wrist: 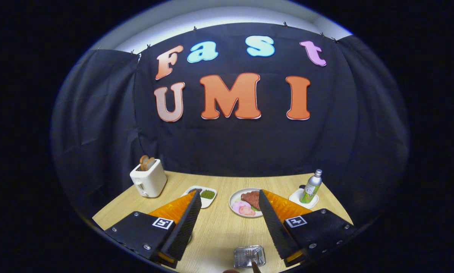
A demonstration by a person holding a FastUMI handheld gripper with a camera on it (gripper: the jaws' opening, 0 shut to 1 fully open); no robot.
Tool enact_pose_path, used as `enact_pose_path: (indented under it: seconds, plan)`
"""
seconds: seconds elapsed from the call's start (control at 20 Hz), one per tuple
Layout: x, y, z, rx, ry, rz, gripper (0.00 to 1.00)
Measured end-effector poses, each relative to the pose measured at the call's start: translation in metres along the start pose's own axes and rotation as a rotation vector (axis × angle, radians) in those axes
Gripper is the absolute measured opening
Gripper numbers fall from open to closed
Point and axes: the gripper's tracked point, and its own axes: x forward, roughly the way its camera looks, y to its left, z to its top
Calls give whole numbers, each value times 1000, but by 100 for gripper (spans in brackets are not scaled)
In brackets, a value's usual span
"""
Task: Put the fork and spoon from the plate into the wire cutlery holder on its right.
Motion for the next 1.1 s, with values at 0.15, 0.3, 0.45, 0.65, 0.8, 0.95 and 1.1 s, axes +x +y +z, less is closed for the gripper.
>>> enact_pose_path:
  seconds: [0.15,0.3,0.45,0.65,0.8,0.95,1.1]
  plan:
    - [-5,34,19,-23,-95,30,96]
    - [1,64,19,-37,-117,48,97]
    - [12,100,0,-26,-73,94,97]
    - [26,147,-45,-26,38,154,97]
    - [34,176,-66,-23,104,192,97]
    - [43,197,-92,-40,194,214,97]
    - [50,208,-127,-48,331,208,97]
